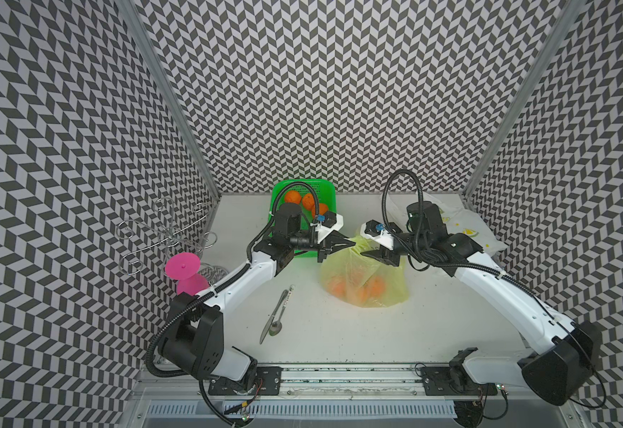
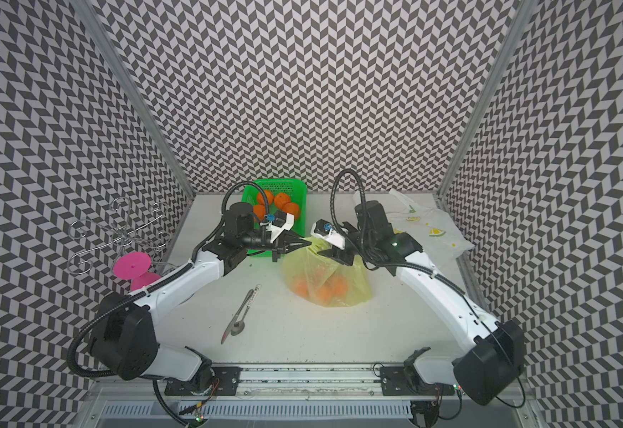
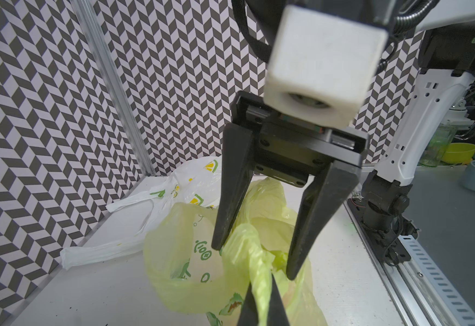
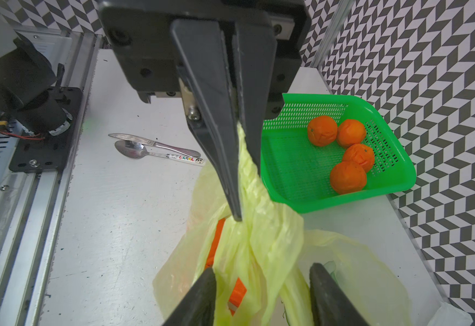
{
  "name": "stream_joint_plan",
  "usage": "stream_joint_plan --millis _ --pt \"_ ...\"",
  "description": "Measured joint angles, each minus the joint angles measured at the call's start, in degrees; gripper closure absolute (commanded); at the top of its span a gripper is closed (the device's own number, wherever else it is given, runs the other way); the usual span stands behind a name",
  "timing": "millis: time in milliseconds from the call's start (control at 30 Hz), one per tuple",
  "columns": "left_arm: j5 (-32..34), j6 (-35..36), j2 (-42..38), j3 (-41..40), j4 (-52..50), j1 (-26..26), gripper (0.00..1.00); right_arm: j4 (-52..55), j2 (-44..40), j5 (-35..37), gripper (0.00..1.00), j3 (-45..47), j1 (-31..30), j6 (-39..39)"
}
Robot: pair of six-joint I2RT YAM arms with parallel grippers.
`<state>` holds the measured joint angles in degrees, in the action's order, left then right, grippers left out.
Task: Place the oranges into plastic bags & tie knots
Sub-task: Tie the plastic bag at the center of the board.
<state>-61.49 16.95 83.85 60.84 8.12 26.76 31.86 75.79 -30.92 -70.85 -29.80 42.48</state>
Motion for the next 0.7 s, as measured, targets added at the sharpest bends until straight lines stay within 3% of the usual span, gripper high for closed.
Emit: stream_joint_plan --millis 100,500,700 --pt "1.03 -0.13 0.0 -0.04 0.22 0.0 1.0 -0.37 -0.04 0.5 0.39 0.87 -0.09 -0.72" --pt "3.34 -1.42 -0.48 -0.31 0.92 0.55 1.0 -4.0 -1.51 5.27 0.59 3.65 -1.33 -4.48" --pt "3.58 -2.1 -0.74 -0.31 1.2 0.66 1.0 -6.16 -1.51 9.53 0.77 3.65 -2.34 -5.4"
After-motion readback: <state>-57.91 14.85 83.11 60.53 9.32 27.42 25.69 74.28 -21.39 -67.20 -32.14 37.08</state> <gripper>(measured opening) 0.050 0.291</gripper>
